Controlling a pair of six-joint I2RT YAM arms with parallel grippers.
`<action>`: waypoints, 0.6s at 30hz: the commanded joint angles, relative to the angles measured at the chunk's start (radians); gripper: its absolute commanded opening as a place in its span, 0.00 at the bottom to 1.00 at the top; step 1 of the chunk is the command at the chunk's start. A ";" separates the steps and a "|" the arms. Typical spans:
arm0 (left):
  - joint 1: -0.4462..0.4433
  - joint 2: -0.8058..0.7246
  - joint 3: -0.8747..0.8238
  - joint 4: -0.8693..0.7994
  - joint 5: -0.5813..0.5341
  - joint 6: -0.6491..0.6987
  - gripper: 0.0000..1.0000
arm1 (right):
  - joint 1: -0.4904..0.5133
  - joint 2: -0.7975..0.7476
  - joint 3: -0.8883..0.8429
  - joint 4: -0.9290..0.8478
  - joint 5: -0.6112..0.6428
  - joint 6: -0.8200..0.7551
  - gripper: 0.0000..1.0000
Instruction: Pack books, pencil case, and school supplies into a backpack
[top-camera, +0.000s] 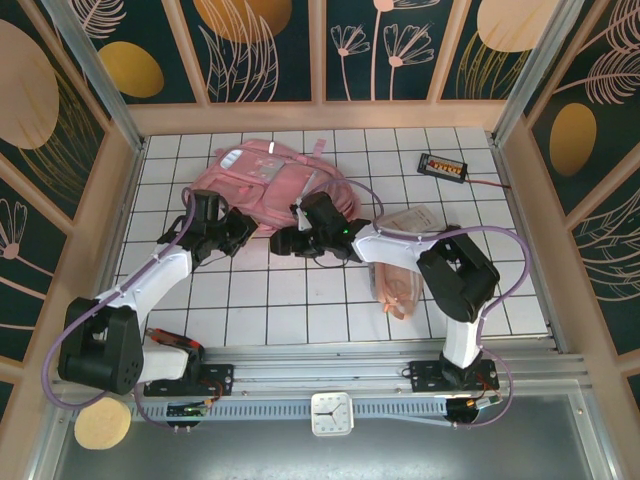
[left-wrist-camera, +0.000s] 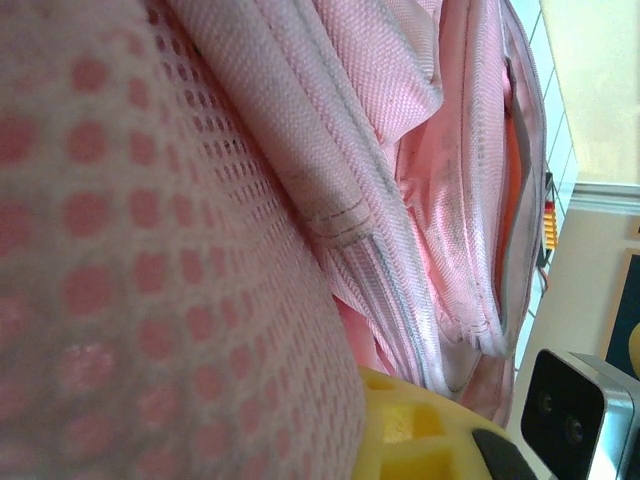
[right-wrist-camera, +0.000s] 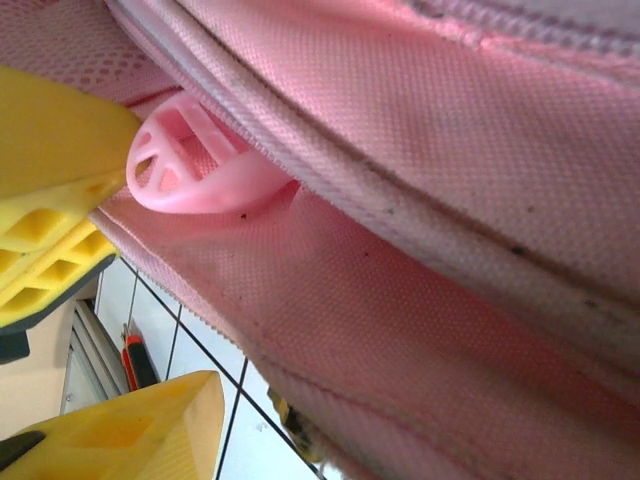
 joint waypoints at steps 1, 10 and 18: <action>-0.005 -0.054 0.043 0.043 0.039 -0.023 0.00 | -0.012 0.008 0.029 0.081 0.058 0.022 0.55; -0.017 -0.054 0.028 0.058 0.037 -0.040 0.00 | -0.021 -0.023 0.002 0.099 0.094 0.062 0.40; -0.029 -0.059 0.038 0.051 0.021 -0.050 0.00 | -0.028 -0.050 0.020 -0.015 0.182 0.106 0.00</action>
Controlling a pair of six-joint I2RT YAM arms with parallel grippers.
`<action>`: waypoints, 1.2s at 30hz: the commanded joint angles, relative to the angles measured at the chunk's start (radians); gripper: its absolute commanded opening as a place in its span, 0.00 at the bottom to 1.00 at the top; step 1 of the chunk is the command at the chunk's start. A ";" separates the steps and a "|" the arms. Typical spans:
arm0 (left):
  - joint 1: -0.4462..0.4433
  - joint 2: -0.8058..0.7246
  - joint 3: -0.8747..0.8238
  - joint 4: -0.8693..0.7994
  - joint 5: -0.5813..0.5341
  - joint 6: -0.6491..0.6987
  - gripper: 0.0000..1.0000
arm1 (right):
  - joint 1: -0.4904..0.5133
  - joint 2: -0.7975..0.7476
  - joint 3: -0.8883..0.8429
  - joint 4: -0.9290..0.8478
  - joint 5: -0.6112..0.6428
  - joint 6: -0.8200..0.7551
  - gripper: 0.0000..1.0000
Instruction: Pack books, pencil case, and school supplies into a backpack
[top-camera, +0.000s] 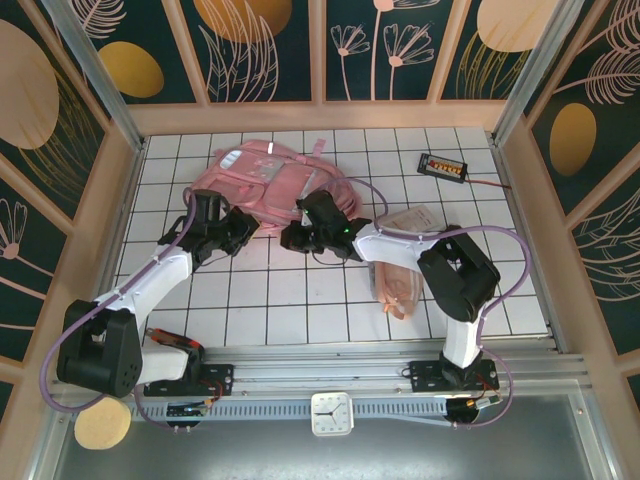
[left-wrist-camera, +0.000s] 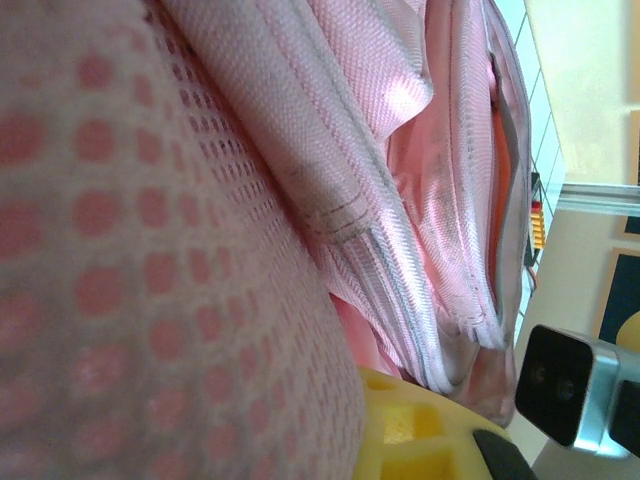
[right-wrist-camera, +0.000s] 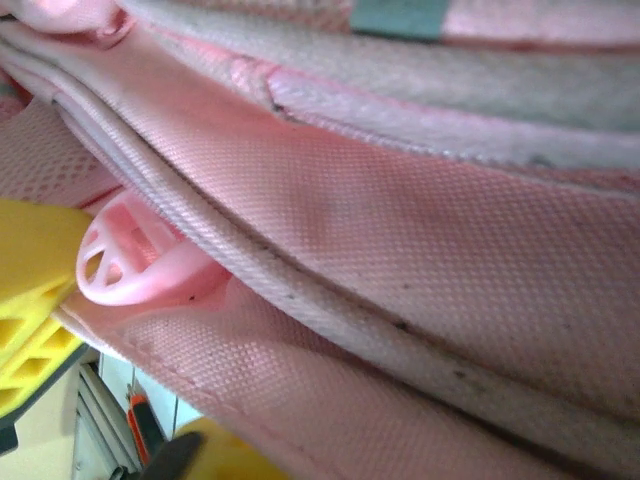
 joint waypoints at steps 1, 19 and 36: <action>-0.010 -0.046 0.040 0.043 0.027 -0.027 0.00 | -0.019 -0.057 0.019 -0.050 0.105 0.002 0.00; 0.027 -0.025 0.106 -0.090 -0.053 0.119 0.00 | -0.228 -0.273 -0.113 -0.509 0.107 -0.248 0.00; 0.042 -0.041 0.176 -0.059 0.065 0.060 0.00 | -0.046 -0.155 -0.016 -0.068 -0.261 -0.156 0.65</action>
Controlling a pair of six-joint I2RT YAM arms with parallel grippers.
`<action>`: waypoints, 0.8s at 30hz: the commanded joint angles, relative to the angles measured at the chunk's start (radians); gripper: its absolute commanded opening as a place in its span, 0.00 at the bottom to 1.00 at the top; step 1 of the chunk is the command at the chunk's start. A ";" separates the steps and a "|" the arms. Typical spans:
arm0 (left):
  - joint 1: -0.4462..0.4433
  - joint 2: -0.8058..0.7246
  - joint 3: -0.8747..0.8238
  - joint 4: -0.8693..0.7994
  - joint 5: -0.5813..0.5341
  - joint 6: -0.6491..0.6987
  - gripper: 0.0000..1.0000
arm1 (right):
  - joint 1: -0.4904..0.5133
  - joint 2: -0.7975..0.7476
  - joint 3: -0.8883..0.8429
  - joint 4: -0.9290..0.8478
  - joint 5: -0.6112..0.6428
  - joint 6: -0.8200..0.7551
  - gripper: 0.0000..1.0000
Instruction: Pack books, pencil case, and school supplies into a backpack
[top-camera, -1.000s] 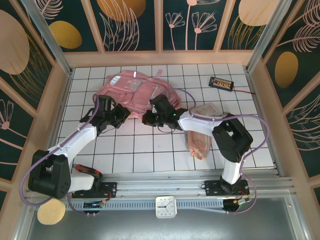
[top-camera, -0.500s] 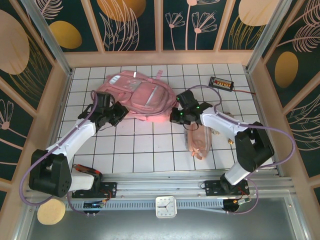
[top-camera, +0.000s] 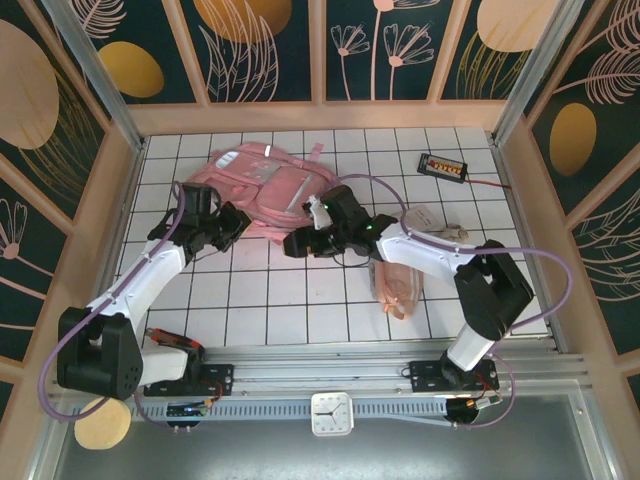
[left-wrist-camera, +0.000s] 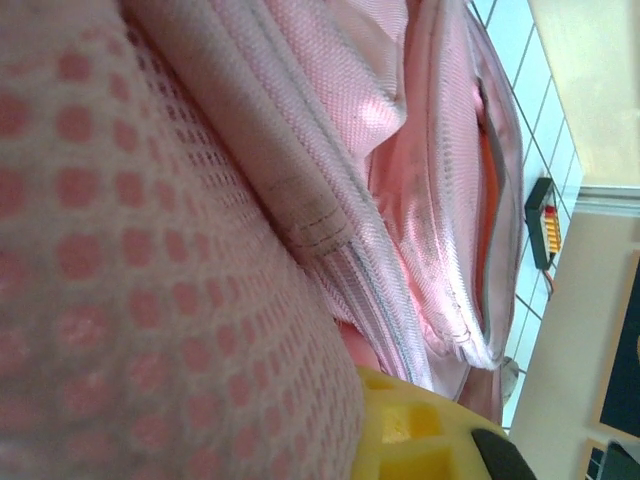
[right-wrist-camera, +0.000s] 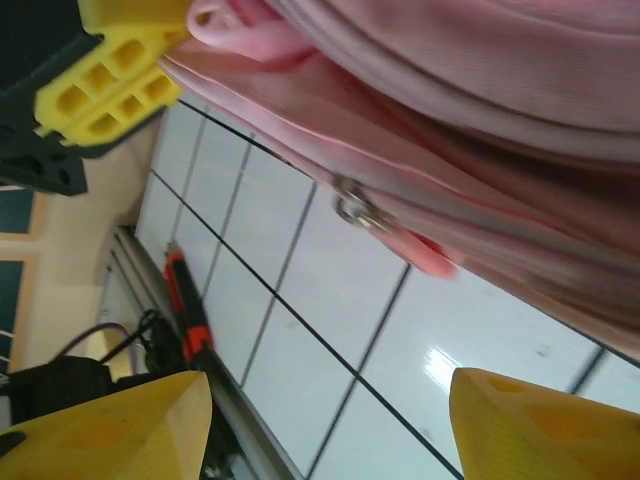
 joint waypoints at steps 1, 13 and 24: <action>-0.011 -0.024 0.092 0.085 0.061 -0.024 0.00 | -0.003 0.039 0.058 0.078 -0.015 0.068 0.65; -0.021 -0.043 0.119 0.089 0.081 -0.052 0.00 | -0.011 0.081 0.095 0.048 0.074 0.082 0.66; -0.021 -0.030 0.195 0.047 0.096 -0.034 0.00 | -0.006 0.072 0.118 -0.065 0.260 0.048 0.63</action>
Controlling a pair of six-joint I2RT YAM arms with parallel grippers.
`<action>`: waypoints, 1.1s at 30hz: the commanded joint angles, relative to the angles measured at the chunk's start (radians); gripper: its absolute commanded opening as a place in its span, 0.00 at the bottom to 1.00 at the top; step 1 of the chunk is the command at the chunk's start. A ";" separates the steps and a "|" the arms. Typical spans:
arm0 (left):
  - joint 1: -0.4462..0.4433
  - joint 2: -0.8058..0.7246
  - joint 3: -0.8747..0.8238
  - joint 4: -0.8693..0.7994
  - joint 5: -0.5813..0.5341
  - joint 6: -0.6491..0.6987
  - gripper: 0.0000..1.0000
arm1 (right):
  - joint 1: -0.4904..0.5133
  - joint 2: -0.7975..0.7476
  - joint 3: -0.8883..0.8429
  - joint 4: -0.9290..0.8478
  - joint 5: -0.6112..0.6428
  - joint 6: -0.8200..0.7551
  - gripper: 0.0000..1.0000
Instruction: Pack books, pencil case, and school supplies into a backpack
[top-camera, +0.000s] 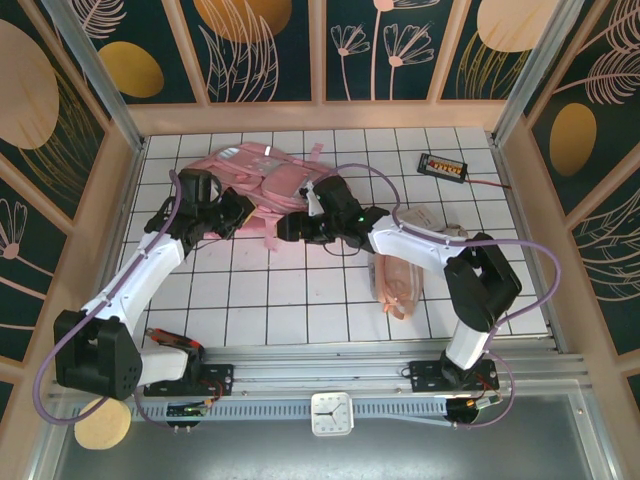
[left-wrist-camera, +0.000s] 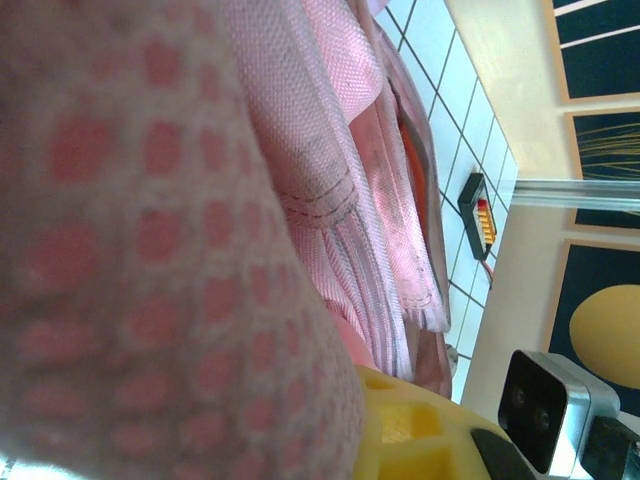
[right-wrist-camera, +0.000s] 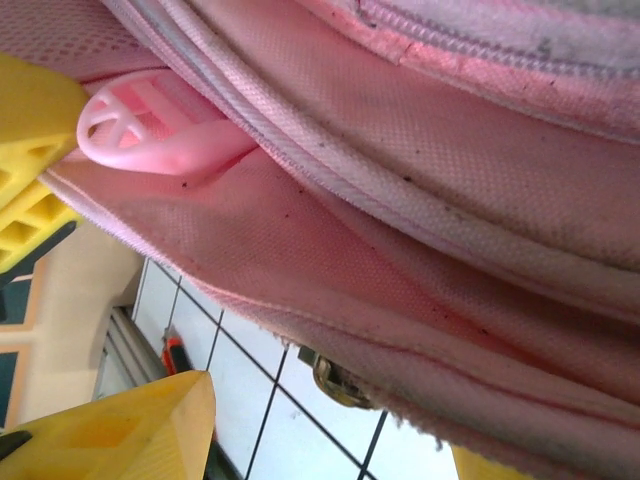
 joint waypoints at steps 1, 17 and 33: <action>-0.003 -0.029 0.086 0.082 0.072 0.011 0.00 | -0.008 0.001 0.012 -0.083 0.133 -0.023 0.63; -0.003 -0.032 0.077 0.069 0.090 0.022 0.00 | -0.040 0.027 0.093 -0.130 0.228 -0.005 0.50; -0.003 -0.046 0.053 0.043 0.061 0.054 0.00 | -0.045 0.012 0.121 -0.192 0.228 -0.002 0.00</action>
